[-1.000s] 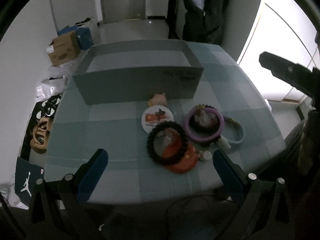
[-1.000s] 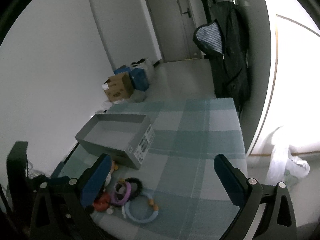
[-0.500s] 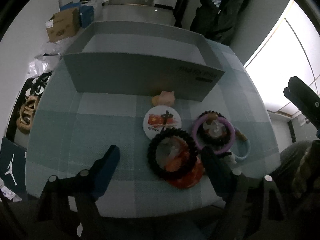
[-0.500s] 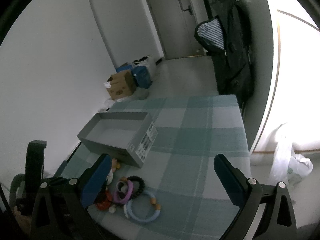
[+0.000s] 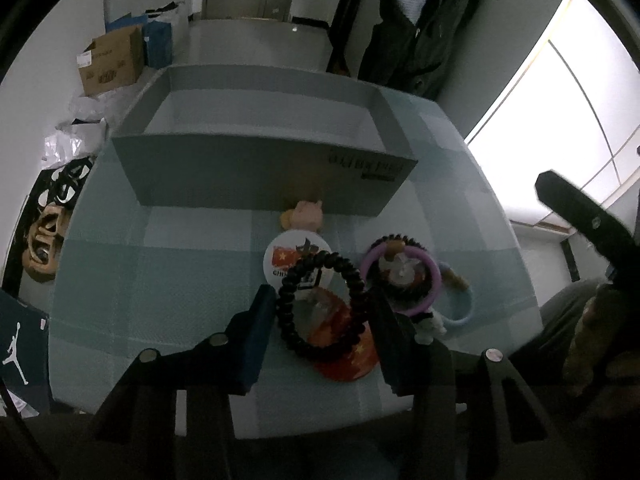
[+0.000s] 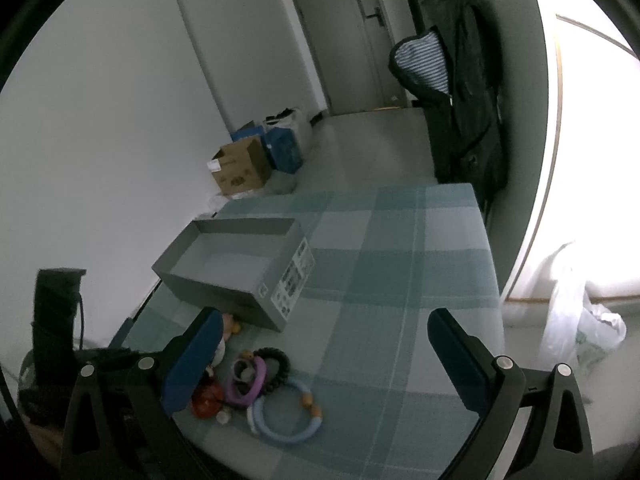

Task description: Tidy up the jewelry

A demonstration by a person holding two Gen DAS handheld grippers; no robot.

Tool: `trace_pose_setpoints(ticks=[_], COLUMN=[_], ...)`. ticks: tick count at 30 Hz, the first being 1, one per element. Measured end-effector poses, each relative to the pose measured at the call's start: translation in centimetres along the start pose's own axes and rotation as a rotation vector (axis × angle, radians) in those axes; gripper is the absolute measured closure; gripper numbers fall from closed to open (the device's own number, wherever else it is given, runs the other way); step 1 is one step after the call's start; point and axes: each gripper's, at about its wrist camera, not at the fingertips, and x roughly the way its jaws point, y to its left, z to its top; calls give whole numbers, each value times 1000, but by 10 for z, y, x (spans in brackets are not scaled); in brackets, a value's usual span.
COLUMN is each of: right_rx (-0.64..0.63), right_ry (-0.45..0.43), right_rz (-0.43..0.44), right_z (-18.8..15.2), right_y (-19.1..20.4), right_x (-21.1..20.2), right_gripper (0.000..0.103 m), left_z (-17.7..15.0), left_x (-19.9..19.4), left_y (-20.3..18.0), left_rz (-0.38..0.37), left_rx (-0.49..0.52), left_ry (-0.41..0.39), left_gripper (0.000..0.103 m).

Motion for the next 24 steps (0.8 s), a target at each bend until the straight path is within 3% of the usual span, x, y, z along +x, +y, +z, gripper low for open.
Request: trace_pose_setpoints(ticks=[6,15,18,24], right_rx=[-15,-91,-157,-260], right_ry=[2,71,101,181], right_rz=[35,311,332,299], right_z=[-3,-16,-24,-38], right_y=[4,46,68,101], right_x=[0,7,13,38], right_gripper=[0,6,6,19], left_z=[6,18,17,15], left_x=[-22,-55,-60,-70], left_y=[6,31,37,50], left_rz=[-37,-13,-2,-17], left_rx=[-32,-132,-158,-198], left_ry=[-83,-228,-260,-292], left_gripper=[63,63,63,63])
